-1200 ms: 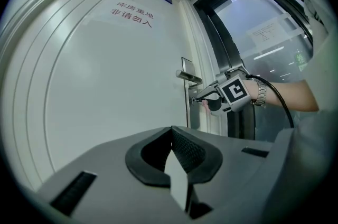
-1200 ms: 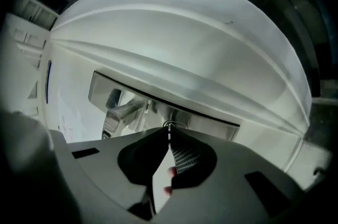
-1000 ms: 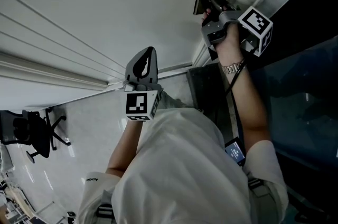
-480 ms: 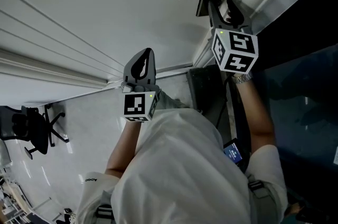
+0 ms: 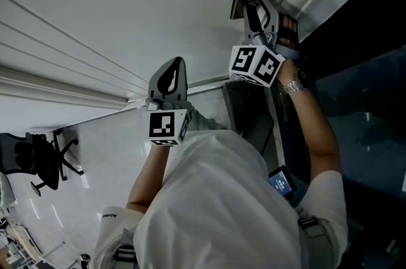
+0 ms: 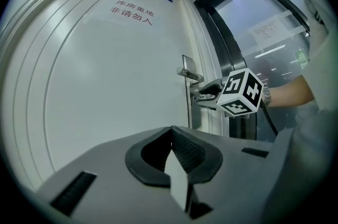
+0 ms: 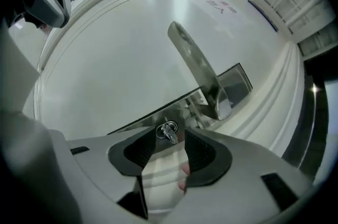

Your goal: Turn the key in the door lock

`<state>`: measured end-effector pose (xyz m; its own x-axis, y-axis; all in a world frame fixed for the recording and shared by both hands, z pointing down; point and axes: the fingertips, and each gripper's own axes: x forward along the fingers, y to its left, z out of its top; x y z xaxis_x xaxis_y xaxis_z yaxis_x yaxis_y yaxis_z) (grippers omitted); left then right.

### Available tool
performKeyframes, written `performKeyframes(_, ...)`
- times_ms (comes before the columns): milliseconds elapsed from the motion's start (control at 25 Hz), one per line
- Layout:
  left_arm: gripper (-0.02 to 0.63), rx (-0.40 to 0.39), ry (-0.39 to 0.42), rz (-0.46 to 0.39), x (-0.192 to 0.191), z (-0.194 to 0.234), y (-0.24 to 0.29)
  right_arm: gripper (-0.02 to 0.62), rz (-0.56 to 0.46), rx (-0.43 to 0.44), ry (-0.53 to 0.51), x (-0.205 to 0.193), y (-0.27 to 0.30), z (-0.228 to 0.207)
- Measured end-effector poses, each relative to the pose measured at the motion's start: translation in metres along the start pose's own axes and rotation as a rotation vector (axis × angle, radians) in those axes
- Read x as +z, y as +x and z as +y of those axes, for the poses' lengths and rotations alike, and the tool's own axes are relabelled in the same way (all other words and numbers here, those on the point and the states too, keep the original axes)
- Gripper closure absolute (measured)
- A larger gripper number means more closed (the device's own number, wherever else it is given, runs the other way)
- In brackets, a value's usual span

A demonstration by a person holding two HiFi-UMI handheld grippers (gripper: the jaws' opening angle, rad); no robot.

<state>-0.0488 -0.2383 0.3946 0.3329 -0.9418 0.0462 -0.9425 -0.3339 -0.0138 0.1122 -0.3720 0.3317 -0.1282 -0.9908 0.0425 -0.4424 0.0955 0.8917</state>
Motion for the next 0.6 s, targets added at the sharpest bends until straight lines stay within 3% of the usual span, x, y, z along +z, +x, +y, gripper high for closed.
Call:
performKeyframes(200, 0.595, 0.000, 0.001, -0.032, 0.0066, 0.0001, 0.0029, 0.435, -0.002, 0.008, -0.067, 0.0052, 0.0030, -0.0011)
performKeyframes(320, 0.596, 0.007, -0.004, -0.026, 0.0053, 0.0015, 0.0015, 0.573, 0.021, -0.006, -0.071, 0.0027, 0.0053, 0.0001)
performKeyframes(600, 0.595, 0.018, -0.011, -0.006, 0.0013, 0.0070, -0.0003, 0.582, 0.038, 0.030, 0.187, 0.0017, 0.0068, -0.0045)
